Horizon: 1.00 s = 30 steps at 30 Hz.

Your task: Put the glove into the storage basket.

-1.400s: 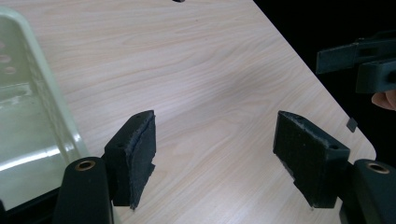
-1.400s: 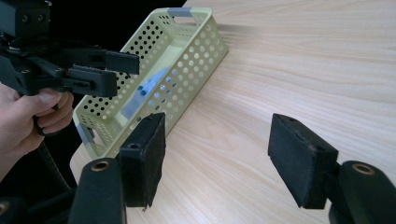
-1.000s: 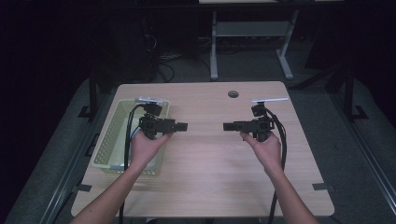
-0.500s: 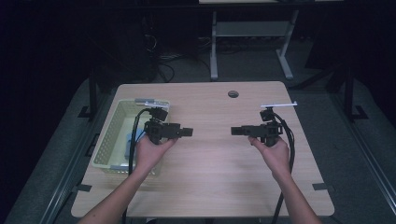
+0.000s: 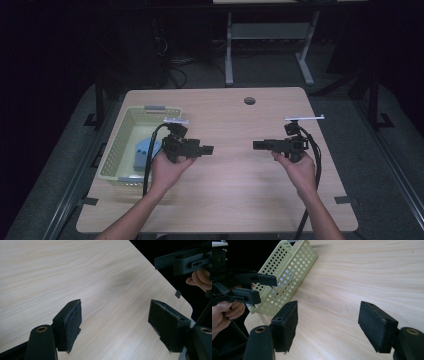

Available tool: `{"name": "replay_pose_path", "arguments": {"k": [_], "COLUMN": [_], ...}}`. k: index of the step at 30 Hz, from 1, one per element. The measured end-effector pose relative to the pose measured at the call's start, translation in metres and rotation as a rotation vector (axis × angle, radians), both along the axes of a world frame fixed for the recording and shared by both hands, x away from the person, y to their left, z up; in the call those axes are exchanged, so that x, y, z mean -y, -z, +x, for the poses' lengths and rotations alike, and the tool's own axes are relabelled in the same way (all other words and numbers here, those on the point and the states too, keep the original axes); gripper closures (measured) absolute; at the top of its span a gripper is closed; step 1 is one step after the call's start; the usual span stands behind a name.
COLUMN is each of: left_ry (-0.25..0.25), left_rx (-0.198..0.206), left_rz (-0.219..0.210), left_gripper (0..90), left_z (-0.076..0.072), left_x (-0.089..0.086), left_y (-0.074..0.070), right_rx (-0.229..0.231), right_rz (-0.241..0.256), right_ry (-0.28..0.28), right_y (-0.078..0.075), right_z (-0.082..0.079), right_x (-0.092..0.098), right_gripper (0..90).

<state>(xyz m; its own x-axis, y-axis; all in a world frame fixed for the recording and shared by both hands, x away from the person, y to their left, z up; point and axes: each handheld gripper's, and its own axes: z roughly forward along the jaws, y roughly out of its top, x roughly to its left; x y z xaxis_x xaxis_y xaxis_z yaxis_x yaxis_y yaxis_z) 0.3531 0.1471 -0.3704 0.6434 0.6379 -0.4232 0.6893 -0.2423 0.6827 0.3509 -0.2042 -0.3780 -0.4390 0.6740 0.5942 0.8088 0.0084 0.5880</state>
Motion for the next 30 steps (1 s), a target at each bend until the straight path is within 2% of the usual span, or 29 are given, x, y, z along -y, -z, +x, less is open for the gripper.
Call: {"name": "replay_pose_path", "arguments": {"k": [8, 18, 25, 30], "left_ry": [0.013, 0.041, 0.063, 0.07], "left_rx": [-0.006, 0.0, 0.008, 0.003], "left_rz": [-0.005, -0.011, -0.001, -0.012], "left_gripper": [26.6, 26.6, 26.6, 26.6], "left_z": [-0.008, -0.017, -0.026, -0.029], "left_x": [0.006, 0.017, 0.025, 0.028], "left_y": [0.01, 0.016, 0.022, 0.028], "right_rx": [-0.014, -0.029, -0.047, -0.058], "right_rz": [0.001, 0.0, 0.01, 0.016], "right_ry": [0.006, 0.033, 0.053, 0.058], "right_y": [0.01, 0.021, 0.032, 0.04], "right_z": [-0.006, -0.015, -0.021, -0.025], "right_x": [0.007, 0.023, 0.033, 0.037], "right_gripper": [31.4, 31.0, 30.7, 30.5]}}
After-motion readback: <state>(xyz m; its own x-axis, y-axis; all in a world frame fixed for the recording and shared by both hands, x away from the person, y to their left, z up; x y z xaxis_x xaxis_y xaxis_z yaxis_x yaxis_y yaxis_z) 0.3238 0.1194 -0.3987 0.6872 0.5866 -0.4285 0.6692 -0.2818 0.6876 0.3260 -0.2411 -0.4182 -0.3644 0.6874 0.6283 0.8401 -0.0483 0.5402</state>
